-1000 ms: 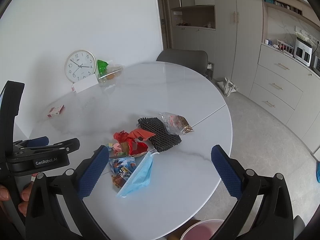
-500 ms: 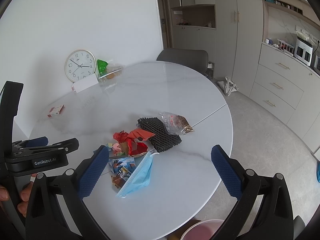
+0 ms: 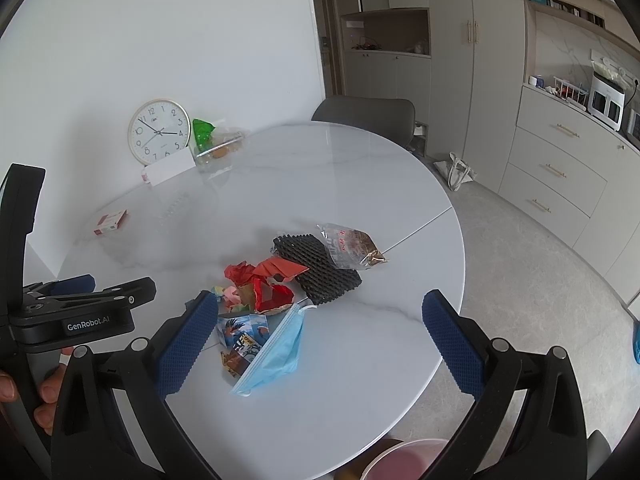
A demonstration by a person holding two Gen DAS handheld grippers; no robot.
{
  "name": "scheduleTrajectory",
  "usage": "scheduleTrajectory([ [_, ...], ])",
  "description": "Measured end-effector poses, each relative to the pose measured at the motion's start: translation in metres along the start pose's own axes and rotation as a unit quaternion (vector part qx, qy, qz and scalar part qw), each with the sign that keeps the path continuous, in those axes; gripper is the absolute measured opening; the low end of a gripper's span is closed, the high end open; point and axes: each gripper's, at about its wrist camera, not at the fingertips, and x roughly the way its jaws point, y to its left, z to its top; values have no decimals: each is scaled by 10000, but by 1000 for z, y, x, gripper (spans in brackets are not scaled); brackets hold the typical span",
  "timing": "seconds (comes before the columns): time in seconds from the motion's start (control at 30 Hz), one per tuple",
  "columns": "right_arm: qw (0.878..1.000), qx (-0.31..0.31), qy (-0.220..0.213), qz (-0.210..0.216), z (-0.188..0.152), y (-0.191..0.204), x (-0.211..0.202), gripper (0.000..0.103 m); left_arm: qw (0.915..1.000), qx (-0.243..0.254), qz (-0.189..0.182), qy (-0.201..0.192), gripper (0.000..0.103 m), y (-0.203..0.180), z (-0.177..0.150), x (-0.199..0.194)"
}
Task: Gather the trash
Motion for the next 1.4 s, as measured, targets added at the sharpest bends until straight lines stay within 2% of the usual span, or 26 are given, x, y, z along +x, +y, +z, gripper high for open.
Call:
scheduleTrajectory([
  [0.97, 9999, 1, 97, -34, -6, -3, 5, 101, 10000, 39, -48, 50, 96, 5, 1, 6],
  [1.13, 9989, 89, 468, 5, -17, -4, 23, 101, 9996, 203, -200, 19, 96, 31, -3, 24],
  [1.23, 9968, 238, 761, 84, -28, -7, 38, 101, 9995, 296, -74, -38, 96, 53, -8, 42],
  [1.4, 9913, 435, 1223, 207, -45, -5, 65, 101, 9971, 689, -211, 236, 96, 76, -18, 82],
])
